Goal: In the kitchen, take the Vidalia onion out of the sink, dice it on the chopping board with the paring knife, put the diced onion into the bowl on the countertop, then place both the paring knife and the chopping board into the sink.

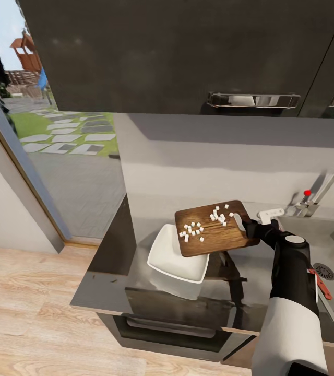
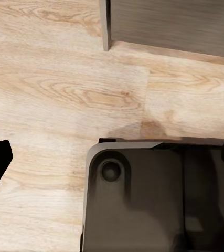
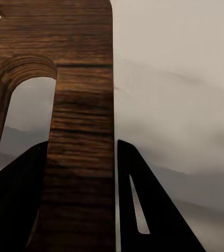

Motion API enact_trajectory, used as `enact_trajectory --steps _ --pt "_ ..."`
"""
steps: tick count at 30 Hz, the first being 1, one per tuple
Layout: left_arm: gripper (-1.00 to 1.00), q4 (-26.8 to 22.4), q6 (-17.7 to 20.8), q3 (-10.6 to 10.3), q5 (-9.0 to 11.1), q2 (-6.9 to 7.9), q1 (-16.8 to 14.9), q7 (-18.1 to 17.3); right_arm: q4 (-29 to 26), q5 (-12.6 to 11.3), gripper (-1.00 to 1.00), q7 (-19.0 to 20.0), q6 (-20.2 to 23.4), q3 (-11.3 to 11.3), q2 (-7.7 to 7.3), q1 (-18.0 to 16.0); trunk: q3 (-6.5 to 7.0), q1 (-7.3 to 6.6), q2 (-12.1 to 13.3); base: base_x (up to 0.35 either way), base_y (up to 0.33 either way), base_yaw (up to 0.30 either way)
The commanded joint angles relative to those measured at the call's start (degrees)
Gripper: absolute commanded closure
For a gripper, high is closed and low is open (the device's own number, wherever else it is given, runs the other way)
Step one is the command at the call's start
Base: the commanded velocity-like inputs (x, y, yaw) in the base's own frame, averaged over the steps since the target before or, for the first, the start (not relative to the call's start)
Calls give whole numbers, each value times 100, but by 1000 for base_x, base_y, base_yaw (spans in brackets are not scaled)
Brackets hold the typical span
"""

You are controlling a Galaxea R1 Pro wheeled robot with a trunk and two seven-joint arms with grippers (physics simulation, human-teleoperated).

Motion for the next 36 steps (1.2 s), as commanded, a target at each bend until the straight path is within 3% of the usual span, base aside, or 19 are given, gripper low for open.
enact_trajectory --steps 1,36 --pt "-100 -7 -8 -17 36 3 1 22 -9 32 100 42 7 -14 6 -8 -10 4 -11 0 0 0" --pt "-100 -22 -8 -17 34 1 1 20 10 -11 100 56 -249 -22 6 -8 -10 4 -11 0 0 0"
